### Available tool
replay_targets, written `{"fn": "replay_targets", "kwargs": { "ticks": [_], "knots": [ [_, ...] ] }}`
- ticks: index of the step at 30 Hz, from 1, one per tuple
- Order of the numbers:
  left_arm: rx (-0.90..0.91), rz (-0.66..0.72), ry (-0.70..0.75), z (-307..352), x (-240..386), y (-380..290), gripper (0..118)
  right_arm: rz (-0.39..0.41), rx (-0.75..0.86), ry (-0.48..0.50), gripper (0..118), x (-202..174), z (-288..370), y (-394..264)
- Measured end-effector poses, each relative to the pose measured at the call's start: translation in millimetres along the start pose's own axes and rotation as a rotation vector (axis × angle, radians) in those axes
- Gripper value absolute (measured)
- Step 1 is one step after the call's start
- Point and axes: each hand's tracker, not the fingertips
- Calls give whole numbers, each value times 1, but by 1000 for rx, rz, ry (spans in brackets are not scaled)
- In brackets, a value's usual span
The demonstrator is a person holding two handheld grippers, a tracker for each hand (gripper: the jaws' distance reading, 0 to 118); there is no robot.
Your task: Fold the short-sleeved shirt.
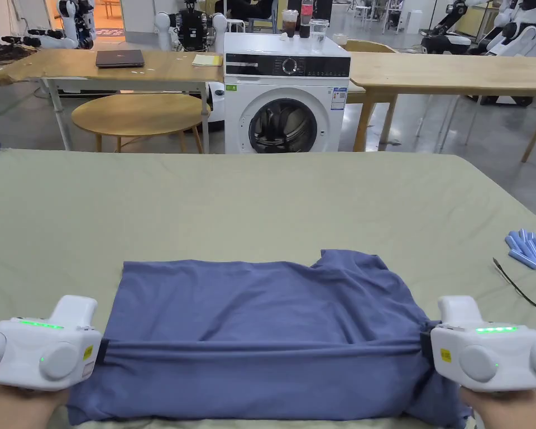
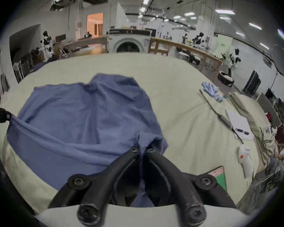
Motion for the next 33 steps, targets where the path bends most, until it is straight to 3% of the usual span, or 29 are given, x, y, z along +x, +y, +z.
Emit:
{"fn": "replay_targets", "kwargs": {
  "ticks": [2, 3, 4, 5, 6, 7, 12, 14, 15, 16, 17, 18, 19, 20, 21, 23, 31, 32, 33],
  "knots": [
    [20, 13, 3, 3, 4, -6, 4, 3, -5, -1, 8, -2, -5, -7],
    [34, 15, 4, 8, 6, -7, 18, 4, 0, 2, 24, -2, -4, -10],
    [56, 19, -2, 17, 7, -9, 41, 7, 9, 5, 51, -1, 3, -12],
    [80, 17, -3, 27, 8, -11, 83, 9, 14, 11, 88, -1, 11, -14],
    [102, 5, -4, 38, 10, -13, 102, 2, 33, 21, 98, -1, 21, -17],
    [148, -13, 8, 55, 13, -19, 106, -9, 106, 37, 97, -2, 38, -23],
    [387, 33, -30, 131, 41, -69, 106, -31, 367, 164, 98, -23, 123, -62],
    [453, 60, -41, 145, 47, -94, 104, -41, 444, 181, 92, -36, 148, -81],
    [474, 72, -63, 153, 51, -106, 96, -40, 466, 199, 79, -41, 159, -89],
    [483, 80, -78, 160, 54, -116, 79, -38, 491, 189, 56, -49, 166, -96],
    [491, 81, -68, 166, 57, -126, 79, -35, 519, 171, 56, -55, 172, -102],
    [499, 87, -31, 166, 59, -136, 71, -23, 532, 175, 45, -60, 177, -108],
    [489, 90, -32, 168, 60, -142, 52, -9, 526, 157, 23, -66, 180, -112],
    [464, 106, -31, 169, 59, -148, 9, 5, 532, 132, 1, -71, 183, -114],
    [444, 128, -32, 168, 58, -154, 0, 3, 537, 141, 1, -73, 186, -118],
    [384, 137, -127, 163, 53, -160, 0, -21, 508, 205, 1, -72, 188, -120],
    [291, 244, -111, 125, 19, -159, 1, -61, 461, 181, 1, -67, 181, -130],
    [295, 251, -99, 120, 15, -156, 22, -65, 454, 174, 1, -66, 180, -131],
    [292, 239, -72, 113, 11, -150, 56, -72, 440, 168, 1, -63, 178, -132]
  ]
}}
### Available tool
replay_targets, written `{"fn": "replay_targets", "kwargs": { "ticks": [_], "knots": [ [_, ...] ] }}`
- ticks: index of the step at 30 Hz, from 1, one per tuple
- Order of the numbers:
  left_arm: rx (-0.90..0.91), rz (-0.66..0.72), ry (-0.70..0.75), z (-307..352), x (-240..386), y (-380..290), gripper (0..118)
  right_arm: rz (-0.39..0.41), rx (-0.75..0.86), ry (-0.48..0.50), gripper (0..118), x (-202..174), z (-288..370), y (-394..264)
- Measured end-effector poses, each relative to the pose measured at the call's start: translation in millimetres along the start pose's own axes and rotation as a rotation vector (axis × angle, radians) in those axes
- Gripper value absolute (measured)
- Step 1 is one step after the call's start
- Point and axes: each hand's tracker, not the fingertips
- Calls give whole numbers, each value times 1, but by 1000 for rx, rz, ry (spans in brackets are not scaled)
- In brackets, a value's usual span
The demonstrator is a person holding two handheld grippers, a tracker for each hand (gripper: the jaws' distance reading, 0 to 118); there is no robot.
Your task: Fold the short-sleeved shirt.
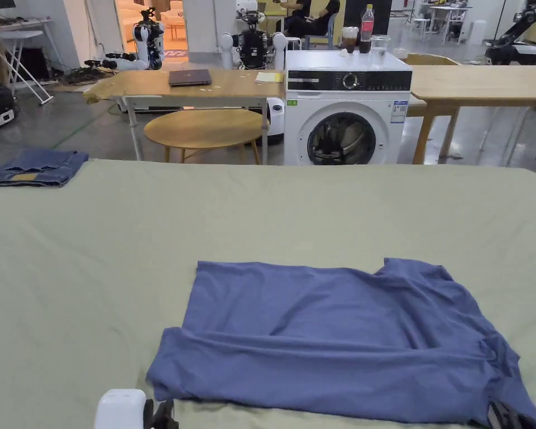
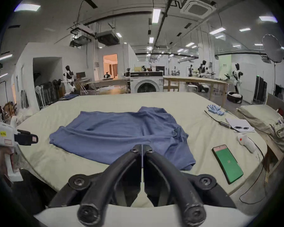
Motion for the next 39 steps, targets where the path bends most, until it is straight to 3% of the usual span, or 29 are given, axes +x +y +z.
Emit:
{"fn": "replay_targets", "kwargs": {
  "ticks": [1, 2, 11, 15, 19, 20, 22, 23, 24, 27, 28, 29, 30, 31, 39],
  "knots": [
    [-12, -11, 7, -8, -1, 5, 94, -7, -13, -6, 1, 3, -1, -1],
    [-44, -24, 12, -17, -3, 8, 115, -13, -23, -12, 1, 5, -2, -3],
    [-190, -47, 54, -99, -7, 34, 114, -36, -90, -97, 1, 37, -7, -12],
    [-302, -45, 43, -124, -2, 32, 107, -47, -163, -155, 1, 59, -27, -15],
    [-264, -95, 33, -114, 11, 32, 73, -39, -217, -213, 6, 77, -58, -20],
    [-258, -94, 22, -111, 14, 34, 51, -43, -238, -210, 25, 82, -68, -20],
    [-240, -114, 8, -106, 18, 35, 19, -52, -304, -206, 86, 89, -91, -20],
    [-240, -113, 6, -105, 20, 37, 12, -47, -309, -209, 112, 91, -101, -20],
    [-236, -120, 13, -105, 23, 39, 12, -42, -295, -205, 113, 92, -107, -21],
    [-227, -121, 15, -102, 21, 46, 11, -45, -360, -175, 113, 102, -132, -22],
    [-223, -118, 18, -101, 20, 47, 11, -58, -404, -168, 108, 106, -139, -23],
    [-219, -114, 18, -101, 17, 49, 11, -85, -439, -142, 71, 110, -144, -24],
    [-219, -112, 16, -100, 16, 51, 11, -103, -445, -122, 25, 113, -146, -25],
    [-218, -113, 14, -98, 16, 52, 11, -127, -448, -96, 10, 116, -146, -26],
    [-161, -131, 11, -65, 15, 74, 10, -134, -304, -64, 10, 105, -85, 11]
  ]
}}
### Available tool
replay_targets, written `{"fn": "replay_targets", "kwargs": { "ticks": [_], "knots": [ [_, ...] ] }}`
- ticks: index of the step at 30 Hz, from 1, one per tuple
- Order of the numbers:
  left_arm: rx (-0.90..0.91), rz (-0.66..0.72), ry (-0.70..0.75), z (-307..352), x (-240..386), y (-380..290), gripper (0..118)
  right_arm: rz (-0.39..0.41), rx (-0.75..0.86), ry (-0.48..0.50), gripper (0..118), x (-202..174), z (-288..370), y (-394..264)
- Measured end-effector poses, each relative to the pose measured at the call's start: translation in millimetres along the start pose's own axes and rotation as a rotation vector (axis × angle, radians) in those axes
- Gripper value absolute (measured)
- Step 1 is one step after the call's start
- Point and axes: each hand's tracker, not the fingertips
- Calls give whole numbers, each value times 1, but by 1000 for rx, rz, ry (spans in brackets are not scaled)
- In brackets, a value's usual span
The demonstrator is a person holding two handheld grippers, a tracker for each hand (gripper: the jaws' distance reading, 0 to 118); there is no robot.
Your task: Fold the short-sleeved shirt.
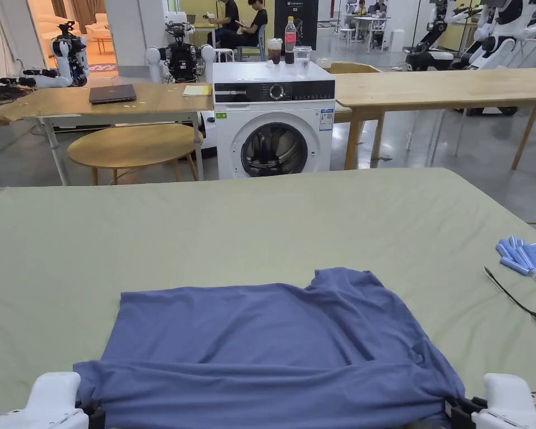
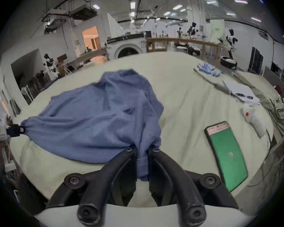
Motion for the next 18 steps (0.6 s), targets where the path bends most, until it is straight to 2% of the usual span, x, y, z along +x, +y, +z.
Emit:
{"fn": "replay_targets", "kwargs": {
  "ticks": [6, 9, 12, 15, 18],
  "knots": [
    [65, -18, 5, 69, -11, 2, 10, 84, 61, 43, 10, -7, 75, 12],
    [62, -1, -3, 93, -18, -17, 10, 86, 24, 61, 10, -4, 88, 3],
    [1, 38, -10, 91, -20, -53, 10, 99, -59, 28, 10, -2, 78, -25],
    [-72, 113, -35, 73, -19, -91, 10, 73, -151, -3, 10, 0, 52, -59],
    [-66, 113, -29, 70, -17, -113, 10, 71, -162, -28, 10, -1, 41, -78]
  ]
}}
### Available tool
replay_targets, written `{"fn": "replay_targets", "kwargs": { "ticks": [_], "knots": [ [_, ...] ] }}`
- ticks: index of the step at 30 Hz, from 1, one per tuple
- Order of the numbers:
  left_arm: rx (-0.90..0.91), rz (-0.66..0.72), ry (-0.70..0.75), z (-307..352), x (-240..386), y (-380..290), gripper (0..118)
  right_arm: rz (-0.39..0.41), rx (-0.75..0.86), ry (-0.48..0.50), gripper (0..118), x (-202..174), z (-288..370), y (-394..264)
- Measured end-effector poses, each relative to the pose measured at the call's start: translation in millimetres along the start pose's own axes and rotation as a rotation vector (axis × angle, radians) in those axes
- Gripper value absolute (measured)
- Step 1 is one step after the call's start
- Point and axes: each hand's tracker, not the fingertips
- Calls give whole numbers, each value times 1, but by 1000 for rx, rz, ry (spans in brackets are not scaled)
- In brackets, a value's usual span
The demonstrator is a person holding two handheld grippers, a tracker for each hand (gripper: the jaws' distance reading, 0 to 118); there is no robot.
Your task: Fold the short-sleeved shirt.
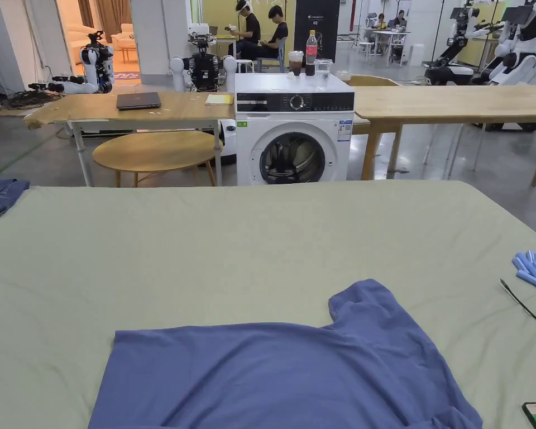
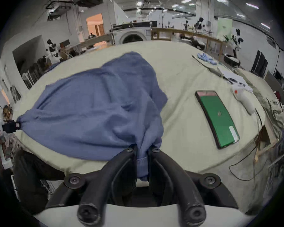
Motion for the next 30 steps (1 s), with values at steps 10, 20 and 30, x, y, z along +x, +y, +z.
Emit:
{"fn": "replay_targets", "kwargs": {
  "ticks": [10, 20, 30],
  "knots": [
    [346, -149, 36, 63, 32, 52, 105, 53, 322, 93, 109, -46, 68, 60],
    [450, -126, -32, 50, 73, 98, 11, 50, 571, 46, 0, -128, 63, 103],
    [267, -97, 11, -30, 38, 122, 0, 80, 462, 117, 0, -130, 22, 110]
  ]
}}
